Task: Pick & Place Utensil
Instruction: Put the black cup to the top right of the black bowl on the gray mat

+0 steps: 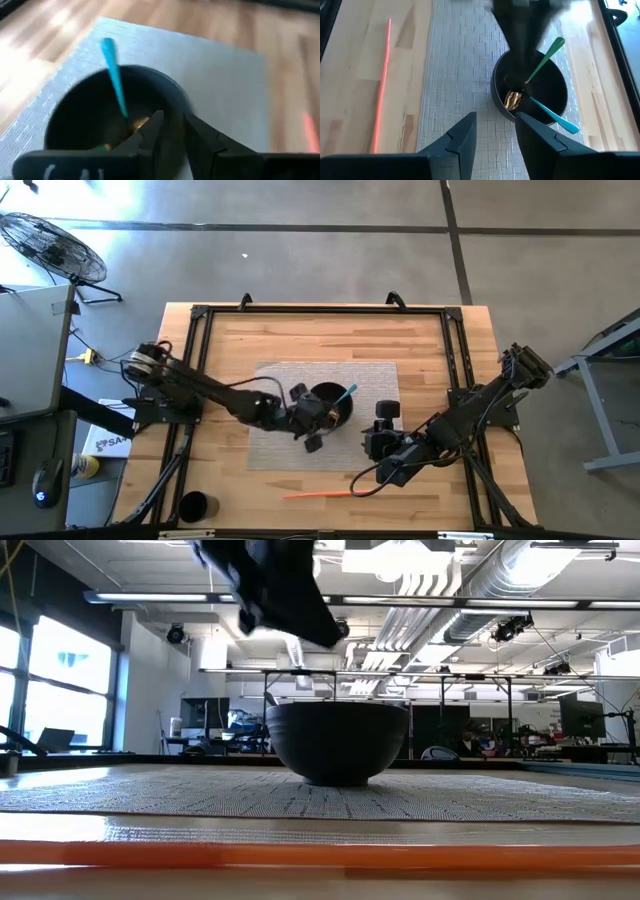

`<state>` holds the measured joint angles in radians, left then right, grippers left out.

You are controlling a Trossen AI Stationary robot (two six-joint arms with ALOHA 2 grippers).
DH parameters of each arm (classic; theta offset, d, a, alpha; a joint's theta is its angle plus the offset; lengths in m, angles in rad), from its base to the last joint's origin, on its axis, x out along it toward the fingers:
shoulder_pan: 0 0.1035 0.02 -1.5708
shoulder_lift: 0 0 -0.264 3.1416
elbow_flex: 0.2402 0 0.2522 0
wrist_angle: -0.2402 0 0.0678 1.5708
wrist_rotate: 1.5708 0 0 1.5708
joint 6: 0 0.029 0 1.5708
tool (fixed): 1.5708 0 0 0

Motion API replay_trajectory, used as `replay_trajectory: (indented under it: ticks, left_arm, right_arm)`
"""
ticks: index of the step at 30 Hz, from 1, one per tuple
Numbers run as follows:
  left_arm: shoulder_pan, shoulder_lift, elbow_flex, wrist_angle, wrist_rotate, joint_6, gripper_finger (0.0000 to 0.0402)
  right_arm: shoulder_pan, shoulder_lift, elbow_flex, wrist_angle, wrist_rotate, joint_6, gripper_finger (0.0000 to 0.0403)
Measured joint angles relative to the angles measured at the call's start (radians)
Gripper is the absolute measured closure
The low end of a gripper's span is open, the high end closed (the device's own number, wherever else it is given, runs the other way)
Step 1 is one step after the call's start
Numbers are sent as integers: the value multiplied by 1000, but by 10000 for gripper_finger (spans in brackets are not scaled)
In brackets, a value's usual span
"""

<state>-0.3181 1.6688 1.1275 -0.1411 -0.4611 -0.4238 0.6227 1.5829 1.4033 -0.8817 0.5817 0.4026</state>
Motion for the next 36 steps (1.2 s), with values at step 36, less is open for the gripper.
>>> replay_trajectory:
  ticks: [36]
  left_arm:
    - [-555, -56, 379, -1009, 732, -1382, 332]
  right_arm:
    - [-68, 0, 0, 209, 10, -362, 274]
